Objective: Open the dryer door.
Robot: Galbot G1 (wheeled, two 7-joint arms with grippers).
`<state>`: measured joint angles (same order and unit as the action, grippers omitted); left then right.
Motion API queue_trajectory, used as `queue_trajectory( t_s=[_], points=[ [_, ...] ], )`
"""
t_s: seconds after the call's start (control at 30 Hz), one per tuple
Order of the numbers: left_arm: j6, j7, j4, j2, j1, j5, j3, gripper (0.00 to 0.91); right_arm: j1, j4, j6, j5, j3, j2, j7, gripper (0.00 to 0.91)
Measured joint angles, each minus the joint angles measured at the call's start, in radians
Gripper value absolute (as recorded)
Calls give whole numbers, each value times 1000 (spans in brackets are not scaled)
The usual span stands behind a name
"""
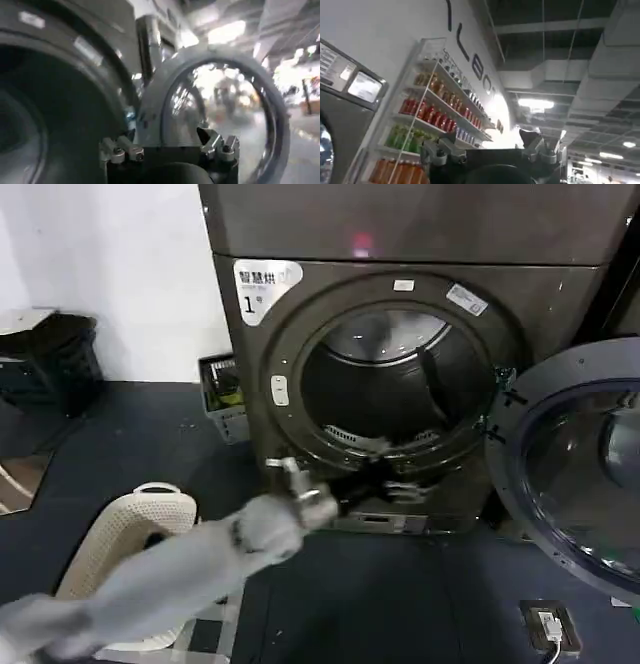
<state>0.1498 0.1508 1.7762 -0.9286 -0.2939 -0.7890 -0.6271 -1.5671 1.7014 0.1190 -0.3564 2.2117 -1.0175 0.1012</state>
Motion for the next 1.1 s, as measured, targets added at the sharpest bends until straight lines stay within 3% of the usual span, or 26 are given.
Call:
queue_trajectory(
  t_s=[0.13,0.5,0.63,0.87,1.1],
  points=[
    [-60,-11,78,152,-27,-21,40,907,8,17,1,27,20,3,-6,907],
    [-146,90,250,571,-167,8,147,907,11,26,23,41,44,35,-32,907],
    [-175,107,265,682,-188,18,161,907,24,25,19,71,44,42,-31,907],
    [-254,118,255,825,-216,129,169,907,49,14,4,98,34,45,-20,907],
    [-277,181,225,936,-250,282,167,907,85,16,-1,107,10,39,-6,907]
  ],
)
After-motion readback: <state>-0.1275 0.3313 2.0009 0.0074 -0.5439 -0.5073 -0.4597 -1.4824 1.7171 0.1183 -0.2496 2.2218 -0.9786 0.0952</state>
